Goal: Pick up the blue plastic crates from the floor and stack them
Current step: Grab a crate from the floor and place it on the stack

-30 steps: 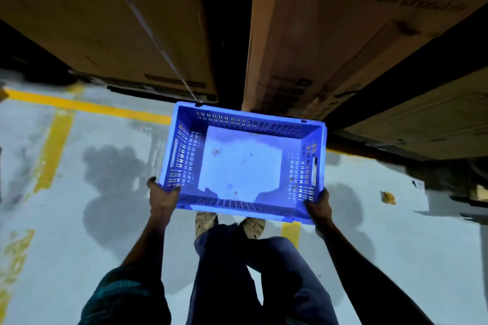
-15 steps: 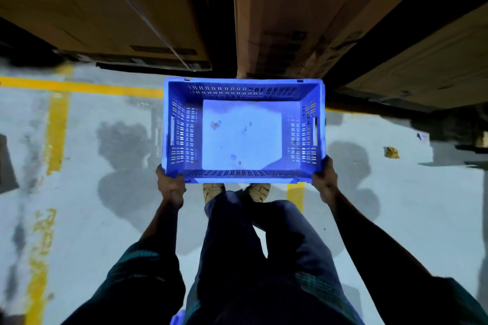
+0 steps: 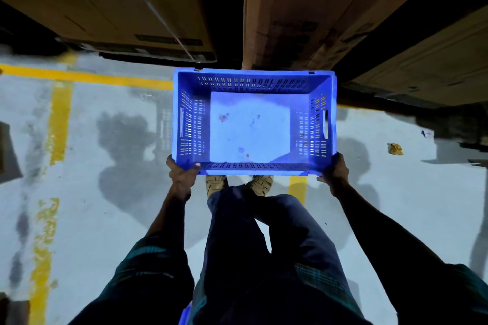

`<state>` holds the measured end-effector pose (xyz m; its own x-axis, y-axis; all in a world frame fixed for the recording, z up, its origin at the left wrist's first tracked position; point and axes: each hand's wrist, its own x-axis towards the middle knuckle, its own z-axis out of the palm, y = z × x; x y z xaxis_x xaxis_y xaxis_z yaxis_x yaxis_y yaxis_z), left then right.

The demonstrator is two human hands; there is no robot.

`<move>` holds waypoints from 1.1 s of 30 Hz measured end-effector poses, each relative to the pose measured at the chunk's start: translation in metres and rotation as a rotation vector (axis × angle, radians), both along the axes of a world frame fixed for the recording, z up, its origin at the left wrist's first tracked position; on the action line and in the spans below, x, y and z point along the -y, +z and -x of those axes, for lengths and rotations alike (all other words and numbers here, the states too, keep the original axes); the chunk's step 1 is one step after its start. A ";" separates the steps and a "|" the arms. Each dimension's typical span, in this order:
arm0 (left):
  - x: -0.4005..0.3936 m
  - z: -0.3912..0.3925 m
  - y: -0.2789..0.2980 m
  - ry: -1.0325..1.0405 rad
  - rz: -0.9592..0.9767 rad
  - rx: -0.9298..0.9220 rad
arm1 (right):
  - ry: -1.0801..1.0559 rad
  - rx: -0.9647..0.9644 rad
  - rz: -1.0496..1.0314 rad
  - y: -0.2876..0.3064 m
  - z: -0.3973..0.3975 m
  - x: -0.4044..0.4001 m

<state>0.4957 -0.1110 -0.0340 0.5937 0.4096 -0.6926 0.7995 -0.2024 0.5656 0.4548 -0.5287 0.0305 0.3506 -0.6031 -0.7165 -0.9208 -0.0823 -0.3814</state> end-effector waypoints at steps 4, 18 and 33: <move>0.014 -0.016 0.031 -0.027 0.090 -0.054 | -0.147 0.012 -0.037 0.006 0.002 -0.006; -0.027 -0.018 0.031 -0.140 0.332 0.076 | -0.261 0.108 -0.059 -0.018 0.014 -0.013; -0.007 -0.007 0.034 -0.083 0.206 0.067 | -0.446 0.427 -0.114 -0.039 0.036 -0.044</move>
